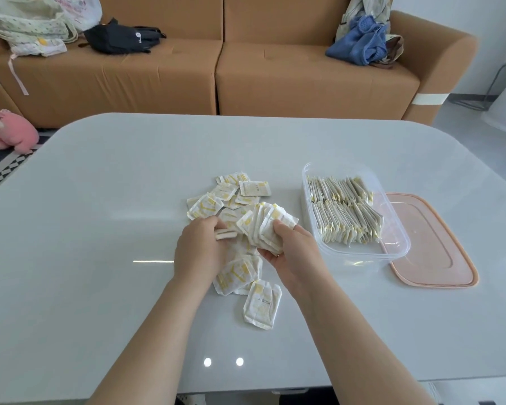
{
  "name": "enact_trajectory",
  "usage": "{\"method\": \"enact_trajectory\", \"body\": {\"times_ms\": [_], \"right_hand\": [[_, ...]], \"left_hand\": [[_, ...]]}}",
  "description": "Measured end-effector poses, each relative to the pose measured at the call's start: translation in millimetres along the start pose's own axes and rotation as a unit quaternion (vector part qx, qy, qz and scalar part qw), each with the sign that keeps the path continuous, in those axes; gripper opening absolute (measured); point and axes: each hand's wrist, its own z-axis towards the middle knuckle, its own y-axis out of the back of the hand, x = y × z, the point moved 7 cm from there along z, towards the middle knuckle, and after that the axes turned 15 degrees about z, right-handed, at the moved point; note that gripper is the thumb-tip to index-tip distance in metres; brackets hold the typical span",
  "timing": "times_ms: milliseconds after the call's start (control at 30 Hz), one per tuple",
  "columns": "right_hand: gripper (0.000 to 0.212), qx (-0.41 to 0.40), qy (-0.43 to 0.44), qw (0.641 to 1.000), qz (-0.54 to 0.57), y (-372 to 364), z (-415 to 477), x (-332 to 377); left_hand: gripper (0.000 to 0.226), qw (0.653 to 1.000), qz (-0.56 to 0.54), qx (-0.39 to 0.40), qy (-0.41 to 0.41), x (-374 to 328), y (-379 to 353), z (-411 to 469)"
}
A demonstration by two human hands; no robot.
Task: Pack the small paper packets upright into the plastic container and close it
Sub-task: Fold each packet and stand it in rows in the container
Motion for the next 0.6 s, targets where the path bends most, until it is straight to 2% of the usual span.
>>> {"method": "enact_trajectory", "body": {"times_ms": [100,133,200,233,333,433,600], "right_hand": [[0.021,0.008,-0.006,1.000,0.016,-4.7,-1.0,-1.7],[0.020,0.013,-0.012,0.999,0.027,-6.7,-1.7,-3.1],[0.018,0.024,-0.028,0.998,0.044,-11.5,-3.0,-6.7],[0.018,0.031,-0.036,0.998,0.050,-14.0,-3.4,-8.8],[0.023,0.050,-0.063,0.995,0.059,-21.2,-5.4,-16.1],[0.025,0.079,-0.096,0.991,0.051,-30.4,-9.6,-24.6],[0.025,0.105,-0.140,0.980,0.089,-40.1,-13.1,-36.5]], "left_hand": [[0.014,0.987,-0.142,0.005,0.071,10.4,6.9,1.0],[0.014,0.970,-0.220,0.013,0.103,13.1,9.1,0.7],[0.007,0.906,-0.391,0.041,0.154,12.7,9.7,-2.4],[0.006,0.879,-0.443,0.054,0.168,11.3,9.9,-4.1],[0.012,0.849,-0.495,0.070,0.173,9.7,12.4,-6.1],[0.014,0.849,-0.499,0.061,0.162,8.6,14.2,-6.7],[0.018,0.890,-0.442,0.028,0.104,5.1,24.4,-8.4]]}}
